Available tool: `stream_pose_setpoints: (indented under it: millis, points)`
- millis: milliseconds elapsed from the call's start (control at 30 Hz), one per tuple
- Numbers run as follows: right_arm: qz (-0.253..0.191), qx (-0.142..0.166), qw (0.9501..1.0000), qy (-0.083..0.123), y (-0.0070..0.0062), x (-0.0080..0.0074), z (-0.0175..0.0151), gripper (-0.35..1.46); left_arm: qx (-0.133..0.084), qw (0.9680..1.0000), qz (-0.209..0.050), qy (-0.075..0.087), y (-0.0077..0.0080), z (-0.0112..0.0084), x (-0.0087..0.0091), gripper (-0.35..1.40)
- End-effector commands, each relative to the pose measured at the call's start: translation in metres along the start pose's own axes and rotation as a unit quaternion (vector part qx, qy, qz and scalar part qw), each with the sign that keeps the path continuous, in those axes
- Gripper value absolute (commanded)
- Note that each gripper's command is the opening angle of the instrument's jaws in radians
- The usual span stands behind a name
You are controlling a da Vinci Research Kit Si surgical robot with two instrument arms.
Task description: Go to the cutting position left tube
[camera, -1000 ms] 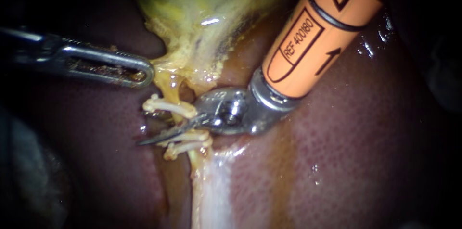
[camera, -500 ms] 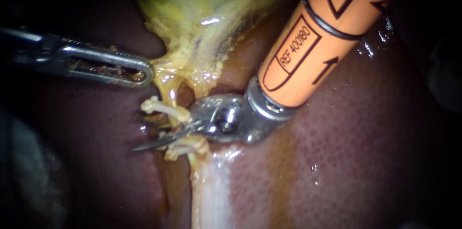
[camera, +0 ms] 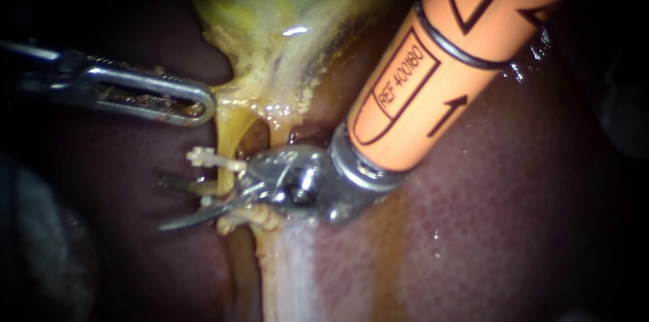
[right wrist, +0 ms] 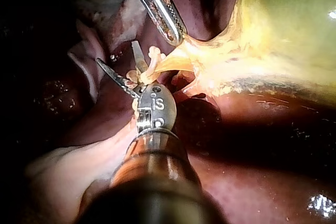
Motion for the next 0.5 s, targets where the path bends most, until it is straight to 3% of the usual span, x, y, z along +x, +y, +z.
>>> stream_pose_setpoints:
  millis: [33,500]
  points:
    - [0.0,0.001,1.0,0.001,0.0,0.0,0.0,1.25,0.0,1.0,0.0,0.0,0.0,0.0,0.0,-0.35]
    - [0.0,0.001,1.0,0.0,0.0001,0.0,0.0,1.25,0.0,1.0,0.0,0.0,-0.0001,0.0001,0.0,-0.35]
